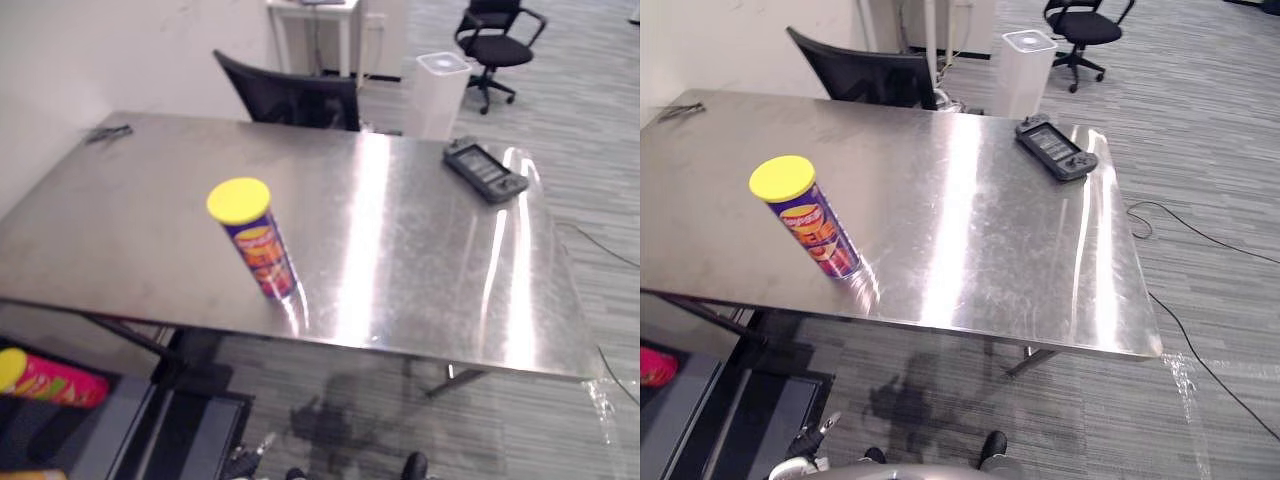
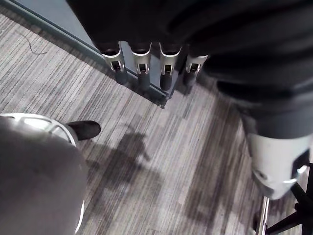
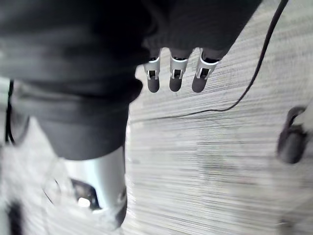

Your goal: Put the gum and the chips on the shelf.

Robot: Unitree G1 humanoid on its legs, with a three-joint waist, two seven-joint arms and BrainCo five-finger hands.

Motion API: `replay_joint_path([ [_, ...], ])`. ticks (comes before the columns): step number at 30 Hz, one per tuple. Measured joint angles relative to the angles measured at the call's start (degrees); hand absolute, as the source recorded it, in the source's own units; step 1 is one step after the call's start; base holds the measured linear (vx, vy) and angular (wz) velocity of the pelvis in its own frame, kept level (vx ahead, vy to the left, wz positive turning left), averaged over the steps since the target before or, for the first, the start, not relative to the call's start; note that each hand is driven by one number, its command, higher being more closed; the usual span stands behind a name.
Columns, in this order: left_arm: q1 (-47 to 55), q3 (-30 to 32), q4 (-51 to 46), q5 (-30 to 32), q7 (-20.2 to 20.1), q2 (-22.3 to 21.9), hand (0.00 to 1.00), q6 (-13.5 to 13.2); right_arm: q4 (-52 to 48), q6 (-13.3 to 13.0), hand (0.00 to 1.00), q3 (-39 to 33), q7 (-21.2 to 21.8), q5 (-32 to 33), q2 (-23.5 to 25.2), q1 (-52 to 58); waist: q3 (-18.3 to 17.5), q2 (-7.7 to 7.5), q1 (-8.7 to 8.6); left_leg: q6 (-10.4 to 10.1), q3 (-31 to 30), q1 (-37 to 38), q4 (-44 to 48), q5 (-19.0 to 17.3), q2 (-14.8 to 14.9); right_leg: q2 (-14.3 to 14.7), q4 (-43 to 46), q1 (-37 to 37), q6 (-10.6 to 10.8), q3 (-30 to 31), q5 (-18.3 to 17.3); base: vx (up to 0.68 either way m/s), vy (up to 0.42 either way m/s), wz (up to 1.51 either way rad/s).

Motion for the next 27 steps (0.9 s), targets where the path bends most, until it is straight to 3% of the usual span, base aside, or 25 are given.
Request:
replay_joint_path([
  [2,0.6,0.2,0.0,0.1,-0.4,0.0,0.00,0.0,-0.5,-0.4,0.00,-5.1,-2.1,1.7,-5.6,-1.1,-1.2,0.40,-0.92,0.1,0.0,0.0,0.0,-0.3,-0.4,-0.3,0.0,0.0,0.0,0.2,0.0,0.02,0.043,-0.03],
  [4,0.8,0.3,0.0,0.1,-0.4,0.0,0.00,0.0,-4.6,-1.4,0.00,-5.9,-4.5,2.0,-9.8,-2.4,-2.5,0.55,-1.62,0.1,0.2,0.0,0.0,-0.5,-0.6,-0.5,0.1,-0.4,0.1,0.6,0.1,0.02,0.039,-0.09],
  [5,1.3,0.3,0.0,0.1,-0.4,0.0,0.00,0.0,-9.8,-1.8,0.00,-4.3,-6.3,2.0,-11.0,-4.2,-2.8,-0.03,-2.30,0.2,0.7,0.0,0.0,-0.6,-0.7,-0.6,0.2,-0.8,0.1,1.0,0.1,0.02,0.028,-0.16],
  [8,1.6,-0.3,0.1,0.1,-0.4,0.0,0.00,0.0,-21.9,-3.7,0.00,2.1,-10.4,0.9,-13.4,-6.0,-3.5,0.37,-2.92,0.2,1.2,0.2,0.5,-1.1,-0.7,-0.7,0.2,-0.9,0.2,1.6,0.1,0.00,0.018,-0.12],
  [10,2.2,-1.1,0.1,0.2,-0.4,0.0,0.00,-0.1,-30.7,-5.5,0.00,6.9,-13.4,-3.9,-16.0,-8.9,-3.8,0.42,-3.67,0.3,1.2,0.0,1.0,-1.5,-0.7,-0.8,0.4,-0.9,0.2,1.6,0.1,0.00,0.000,0.00],
  [15,2.8,-5.3,0.1,0.8,-0.6,0.6,0.00,-0.1,-41.5,-7.8,0.00,18.0,-17.9,-11.9,-18.4,-13.1,-4.6,-0.13,-3.51,0.6,1.0,-0.9,1.3,-1.7,-1.0,-1.3,1.3,-1.9,0.2,1.6,0.1,0.00,0.005,0.01],
  [20,2.7,-5.4,-0.4,2.4,-0.9,0.5,0.00,-0.1,-56.6,-9.0,0.00,30.8,-14.4,-14.4,-17.8,-13.3,-4.7,-0.14,-2.91,0.8,0.4,-1.2,1.9,-1.8,-1.3,-1.9,1.7,-2.1,0.2,1.4,0.1,0.00,0.008,0.02],
  [23,2.7,-5.4,-1.3,2.5,-1.1,0.4,0.00,-0.1,-68.8,-10.1,0.00,43.6,-8.2,-16.7,-15.4,-13.2,-4.7,-0.19,-1.99,0.8,-0.1,-1.2,2.2,-1.8,-1.1,-1.9,1.9,-1.9,0.2,1.3,0.1,0.00,0.000,0.00],
  [27,2.8,-5.9,-3.0,2.6,-2.4,0.3,0.00,-0.3,-74.9,-10.0,0.00,57.3,1.5,-18.2,-11.7,-12.2,-4.7,-0.58,-0.06,0.9,-0.5,-1.3,2.4,-1.8,-1.1,-2.0,1.9,-1.7,0.3,0.8,0.2,-0.02,0.005,0.06],
])
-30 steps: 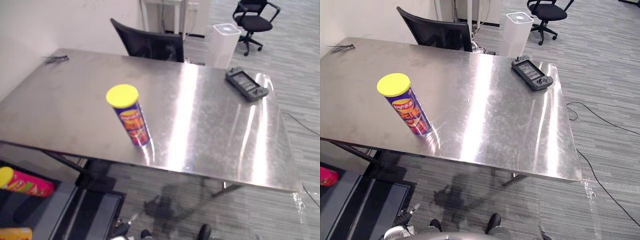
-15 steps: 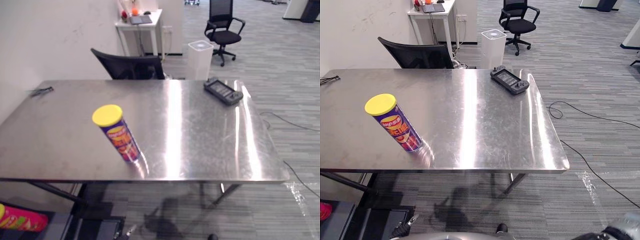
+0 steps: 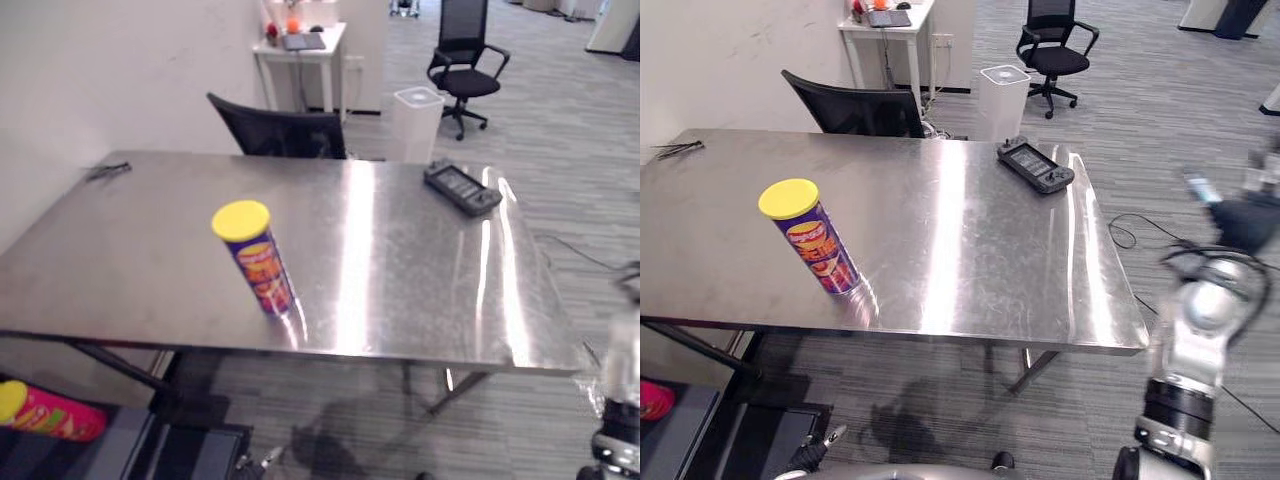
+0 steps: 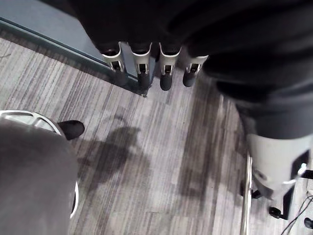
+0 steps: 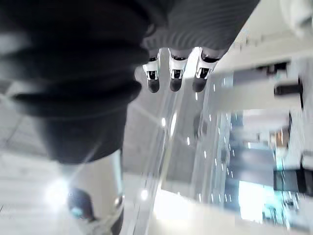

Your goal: Put the gum and the chips on the shelf.

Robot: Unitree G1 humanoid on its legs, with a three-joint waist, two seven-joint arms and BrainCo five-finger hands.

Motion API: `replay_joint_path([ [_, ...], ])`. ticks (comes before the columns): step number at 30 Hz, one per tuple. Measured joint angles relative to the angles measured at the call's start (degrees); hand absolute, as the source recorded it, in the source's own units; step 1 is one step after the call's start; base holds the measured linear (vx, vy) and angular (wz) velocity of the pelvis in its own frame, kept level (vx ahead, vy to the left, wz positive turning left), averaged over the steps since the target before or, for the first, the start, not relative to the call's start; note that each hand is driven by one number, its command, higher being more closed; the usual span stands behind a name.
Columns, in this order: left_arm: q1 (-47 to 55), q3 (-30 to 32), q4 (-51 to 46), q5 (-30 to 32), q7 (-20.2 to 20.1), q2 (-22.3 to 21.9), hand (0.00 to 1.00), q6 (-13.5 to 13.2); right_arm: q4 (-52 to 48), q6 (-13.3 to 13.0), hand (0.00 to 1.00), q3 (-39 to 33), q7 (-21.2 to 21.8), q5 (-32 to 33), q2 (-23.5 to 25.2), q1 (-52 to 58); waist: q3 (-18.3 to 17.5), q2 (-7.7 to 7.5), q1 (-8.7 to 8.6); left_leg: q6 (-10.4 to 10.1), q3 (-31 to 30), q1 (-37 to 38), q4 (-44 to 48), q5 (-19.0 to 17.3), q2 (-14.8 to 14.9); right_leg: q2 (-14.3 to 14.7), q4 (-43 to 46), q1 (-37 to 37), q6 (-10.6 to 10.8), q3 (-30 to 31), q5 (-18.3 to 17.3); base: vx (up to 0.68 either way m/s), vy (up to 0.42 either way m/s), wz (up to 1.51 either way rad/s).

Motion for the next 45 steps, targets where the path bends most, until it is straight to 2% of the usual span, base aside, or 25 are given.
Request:
replay_joint_path([
  [2,0.0,-0.1,-1.0,0.0,-0.5,-0.2,0.00,-0.3,-1.0,0.2,0.00,7.6,4.8,0.8,1.6,0.1,0.0,-0.33,1.02,0.1,-0.7,-0.1,0.0,0.1,-0.2,-0.3,0.0,0.4,0.1,-0.7,0.1,0.00,0.022,0.15],
  [7,0.0,-0.1,-1.7,0.0,-0.9,-0.2,0.00,-0.5,-2.5,1.5,0.00,16.7,11.1,3.0,2.8,0.2,0.4,-0.94,2.61,0.2,-1.5,-0.3,0.0,0.1,-0.6,-0.6,-0.2,0.9,0.3,-1.5,0.2,0.01,0.017,0.09],
  [16,0.0,0.5,-1.7,0.0,-0.9,0.0,0.00,-0.5,-0.2,3.9,0.00,27.6,15.4,5.1,2.7,-3.9,0.7,-1.33,2.97,0.4,-3.2,-0.9,0.0,0.3,-0.6,-0.6,-0.9,1.8,0.5,-3.3,0.3,0.00,0.007,0.09],
  [20,0.0,0.8,-1.6,0.0,-0.9,0.2,0.00,-0.5,2.3,4.3,0.00,31.8,16.6,7.4,1.3,-6.3,0.8,-1.56,3.41,0.5,-4.4,-1.9,0.4,0.4,-0.6,-0.6,-1.1,1.8,0.6,-4.3,0.4,0.00,0.005,0.14],
  [25,0.0,1.1,-1.3,0.0,-0.8,0.3,0.00,-0.3,7.2,6.3,0.00,38.2,18.5,8.8,1.1,-9.2,0.9,-1.62,4.94,0.5,-4.4,-2.0,0.4,0.4,-0.5,-0.5,-1.1,1.8,0.6,-4.3,0.4,0.00,0.003,0.01],
  [32,0.1,1.2,-1.1,0.0,-0.6,0.4,0.00,-0.3,12.2,7.2,0.00,44.8,18.6,8.6,2.4,-13.4,0.9,-1.65,6.20,0.5,-4.8,-2.3,0.5,0.4,-0.5,-0.5,-1.1,1.8,0.6,-4.8,0.4,0.00,0.005,0.02],
  [37,0.1,1.2,-1.0,-0.1,-0.3,0.4,0.00,-0.2,15.6,7.9,0.00,45.9,18.2,8.4,4.3,-16.3,1.2,-1.62,6.35,0.6,-5.9,-2.9,0.9,0.4,-0.5,-0.5,-1.1,2.1,0.6,-5.8,0.4,0.00,0.010,0.10],
  [45,0.0,1.3,-1.1,-0.3,-0.2,0.3,0.00,-0.2,19.3,8.5,0.00,47.0,17.0,8.4,6.5,-19.8,2.1,-1.66,7.60,0.6,-6.9,-3.8,1.5,0.5,-0.3,-0.5,-1.1,2.2,0.6,-6.7,0.4,0.00,0.007,0.06],
])
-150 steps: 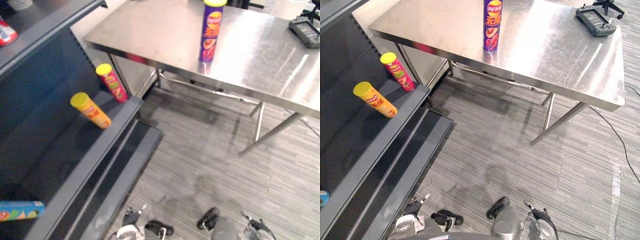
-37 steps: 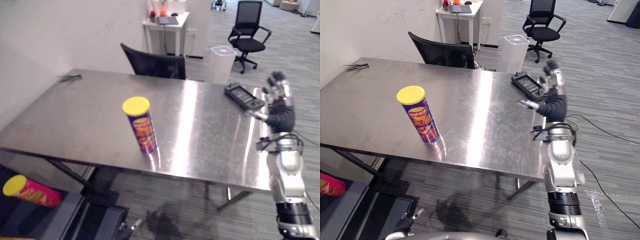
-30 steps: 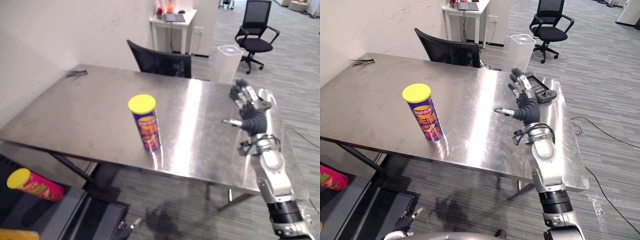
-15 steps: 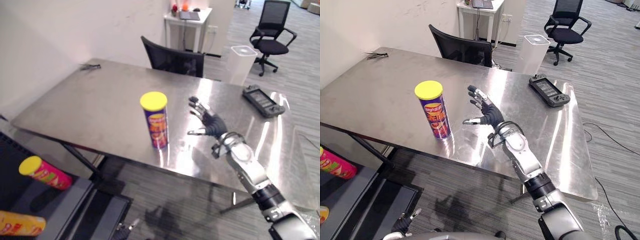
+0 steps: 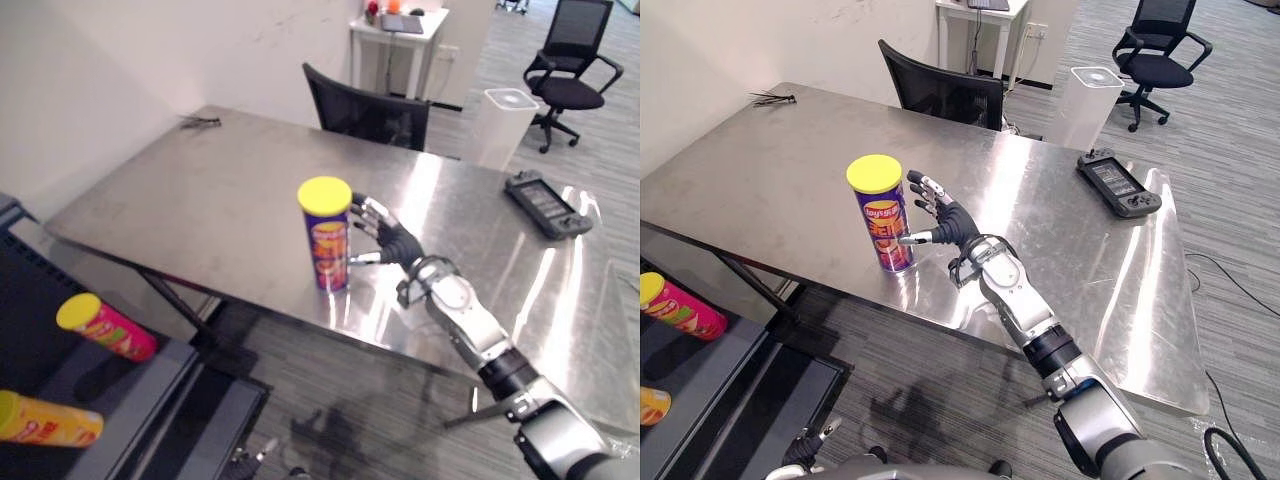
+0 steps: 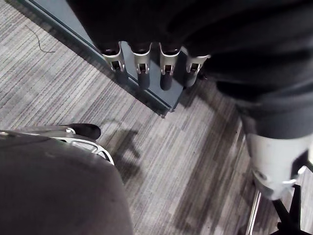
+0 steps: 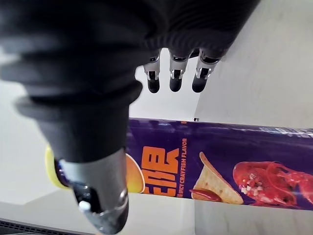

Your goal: Put the gum and the chips on the shelf.

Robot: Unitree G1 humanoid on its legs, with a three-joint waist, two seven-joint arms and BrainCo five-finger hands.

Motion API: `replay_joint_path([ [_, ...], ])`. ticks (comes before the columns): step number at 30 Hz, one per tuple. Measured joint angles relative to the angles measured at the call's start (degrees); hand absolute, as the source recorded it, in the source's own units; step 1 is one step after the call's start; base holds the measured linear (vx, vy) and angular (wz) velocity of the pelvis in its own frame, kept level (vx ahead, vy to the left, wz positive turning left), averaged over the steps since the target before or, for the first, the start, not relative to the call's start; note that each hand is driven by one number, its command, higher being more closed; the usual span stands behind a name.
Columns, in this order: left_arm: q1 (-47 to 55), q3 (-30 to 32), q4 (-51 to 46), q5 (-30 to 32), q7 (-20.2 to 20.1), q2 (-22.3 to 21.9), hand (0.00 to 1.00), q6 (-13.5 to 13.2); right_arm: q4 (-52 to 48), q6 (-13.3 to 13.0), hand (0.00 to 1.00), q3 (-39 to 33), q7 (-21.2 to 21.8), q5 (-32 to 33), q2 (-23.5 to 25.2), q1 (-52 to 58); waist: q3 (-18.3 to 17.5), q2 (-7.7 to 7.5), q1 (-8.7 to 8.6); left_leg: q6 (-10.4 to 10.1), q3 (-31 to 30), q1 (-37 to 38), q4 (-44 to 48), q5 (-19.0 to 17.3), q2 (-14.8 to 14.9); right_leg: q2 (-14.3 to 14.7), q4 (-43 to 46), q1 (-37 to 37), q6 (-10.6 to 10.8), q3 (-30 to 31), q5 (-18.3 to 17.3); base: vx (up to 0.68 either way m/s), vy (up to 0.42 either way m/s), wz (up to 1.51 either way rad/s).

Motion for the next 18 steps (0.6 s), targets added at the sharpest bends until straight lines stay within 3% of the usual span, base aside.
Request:
replay_joint_path([
  [9,0.0,0.0,-0.1,-0.1,0.4,0.0,0.00,0.3,3.8,0.3,0.00,0.5,-1.2,-2.2,1.5,-3.4,0.3,-0.15,1.44,0.1,-0.7,0.0,0.0,0.2,0.0,0.0,-0.1,0.6,0.0,-0.9,0.0,0.00,0.006,0.05],
  [18,0.1,0.0,-0.5,-0.2,0.4,0.1,0.00,0.3,7.7,0.6,0.00,2.7,-1.2,-2.4,3.0,-6.2,1.0,-0.40,1.59,0.2,-2.3,-1.0,0.0,0.6,-0.3,0.0,-0.1,0.7,0.0,-2.4,0.0,0.00,0.010,0.07],
])
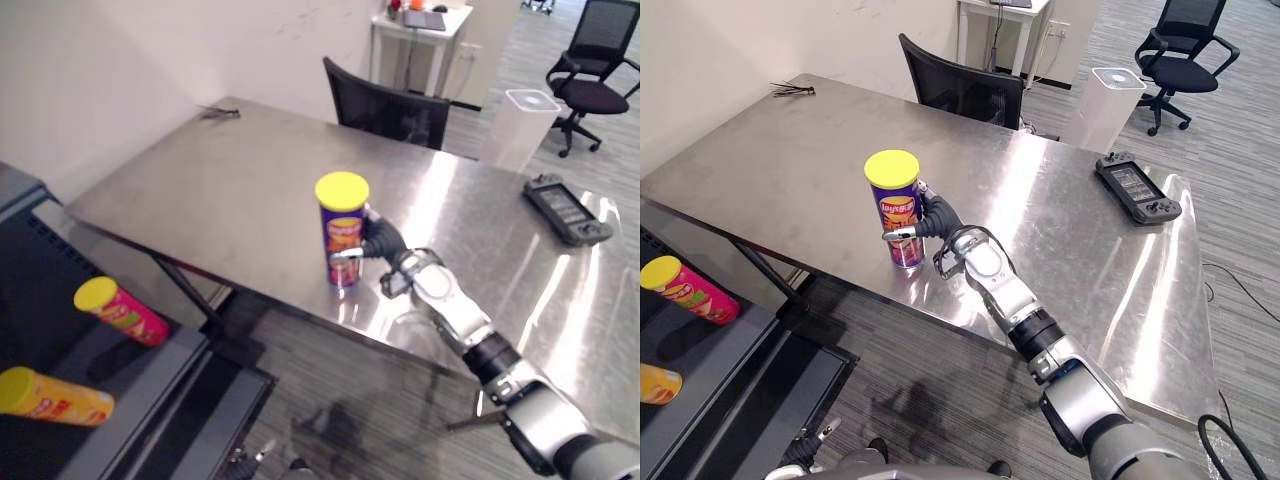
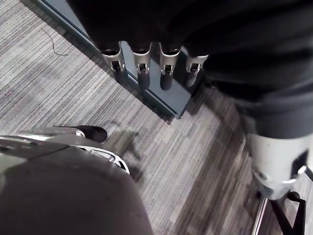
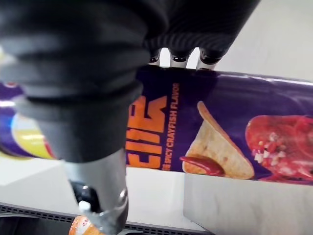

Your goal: Put the gum and the chips on the shelf.

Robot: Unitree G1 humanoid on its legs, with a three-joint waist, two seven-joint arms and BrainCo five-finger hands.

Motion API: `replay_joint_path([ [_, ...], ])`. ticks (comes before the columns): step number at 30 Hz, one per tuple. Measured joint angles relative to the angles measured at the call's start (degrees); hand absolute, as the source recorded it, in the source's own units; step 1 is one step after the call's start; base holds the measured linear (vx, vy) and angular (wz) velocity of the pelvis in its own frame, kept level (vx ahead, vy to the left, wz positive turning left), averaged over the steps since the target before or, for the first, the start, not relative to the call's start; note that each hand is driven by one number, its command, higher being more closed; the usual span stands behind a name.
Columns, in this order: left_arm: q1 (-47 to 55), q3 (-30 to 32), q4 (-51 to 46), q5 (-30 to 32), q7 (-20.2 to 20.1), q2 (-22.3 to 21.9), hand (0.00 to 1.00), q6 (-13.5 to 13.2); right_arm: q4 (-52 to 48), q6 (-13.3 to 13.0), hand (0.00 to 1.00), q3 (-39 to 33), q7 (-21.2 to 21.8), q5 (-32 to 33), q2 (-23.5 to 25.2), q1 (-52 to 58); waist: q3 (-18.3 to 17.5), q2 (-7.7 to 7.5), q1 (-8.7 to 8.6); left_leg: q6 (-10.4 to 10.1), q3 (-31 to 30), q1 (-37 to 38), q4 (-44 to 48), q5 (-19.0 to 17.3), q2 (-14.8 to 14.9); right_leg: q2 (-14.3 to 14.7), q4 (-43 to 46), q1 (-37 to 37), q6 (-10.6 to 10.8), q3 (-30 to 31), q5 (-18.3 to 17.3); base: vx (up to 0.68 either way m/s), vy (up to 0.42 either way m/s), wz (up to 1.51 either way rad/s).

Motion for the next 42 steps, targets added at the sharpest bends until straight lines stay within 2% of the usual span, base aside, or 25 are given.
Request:
replay_joint_path([
  [1,0.0,0.0,-0.1,-0.1,0.0,0.0,0.00,0.0,0.4,0.2,0.00,0.1,0.0,0.0,0.0,-0.5,0.3,-0.11,0.10,0.0,-0.1,0.0,0.0,0.1,0.0,0.0,0.0,0.0,0.0,-0.1,0.0,0.00,0.013,0.11],
  [2,0.0,0.0,-0.2,-0.1,0.0,0.1,0.00,0.0,0.4,0.3,1.00,0.2,0.0,0.0,0.1,-0.8,0.5,-0.21,0.36,0.0,-0.1,0.0,0.0,0.1,0.0,0.1,0.0,0.0,0.0,-0.1,0.0,0.00,0.000,0.00],
  [8,0.3,0.0,0.0,-0.3,0.0,0.0,0.00,0.1,0.8,1.1,1.00,2.3,0.2,0.0,1.0,-1.7,0.6,-0.31,0.54,0.0,-0.4,-0.2,0.0,0.1,0.0,0.0,0.0,0.1,0.0,-0.4,0.0,0.00,0.006,0.02],
  [20,0.2,-0.1,-0.5,-0.4,0.1,0.1,0.00,0.1,0.5,1.5,1.00,1.5,-0.3,0.1,1.0,-2.1,1.0,-0.74,1.13,0.0,-1.3,-0.9,0.9,0.2,0.1,0.1,0.0,0.3,0.0,-1.3,0.0,0.00,0.004,0.04],
  [25,0.2,0.0,-0.6,-0.4,0.2,0.2,0.00,0.1,-11.1,1.4,1.00,-6.6,-2.7,0.7,1.1,1.1,1.0,-0.89,1.11,0.0,-0.9,-0.7,0.9,0.2,-0.1,0.0,0.0,0.3,0.0,-0.9,0.0,0.00,0.009,-0.02],
  [29,0.3,0.0,-0.6,-0.4,0.7,0.1,0.00,0.1,-18.6,-0.7,1.00,-14.4,-5.2,3.2,1.1,3.3,1.0,-0.89,1.01,0.0,0.0,-0.1,0.7,0.2,-0.1,-0.1,0.1,0.3,0.0,-0.1,0.0,0.00,0.015,-0.11],
  [31,1.0,0.0,-0.6,-0.4,1.0,0.3,0.00,0.1,-22.4,-1.9,1.00,-18.5,-6.8,4.6,1.0,5.1,1.0,-0.90,-0.29,0.0,0.2,0.1,0.7,0.1,-0.1,-0.1,0.1,0.3,0.0,0.2,0.0,0.00,0.015,-0.07],
  [37,1.1,0.0,-0.6,-0.4,1.2,0.3,0.00,0.1,-25.5,-2.7,1.00,-25.5,-7.8,5.3,-1.3,10.0,1.0,-0.92,-0.51,0.0,0.5,0.4,0.7,0.2,0.0,0.0,0.1,0.3,0.0,0.7,0.0,-0.01,0.007,-0.03],
  [42,2.2,0.0,-1.4,-0.4,1.1,0.3,0.00,0.1,-27.4,-3.0,1.00,-28.6,-9.1,5.3,-1.4,12.3,1.0,-1.01,-0.60,0.0,1.2,1.1,0.3,0.2,0.0,0.0,0.1,0.3,0.0,1.5,0.0,0.00,0.020,-0.06],
])
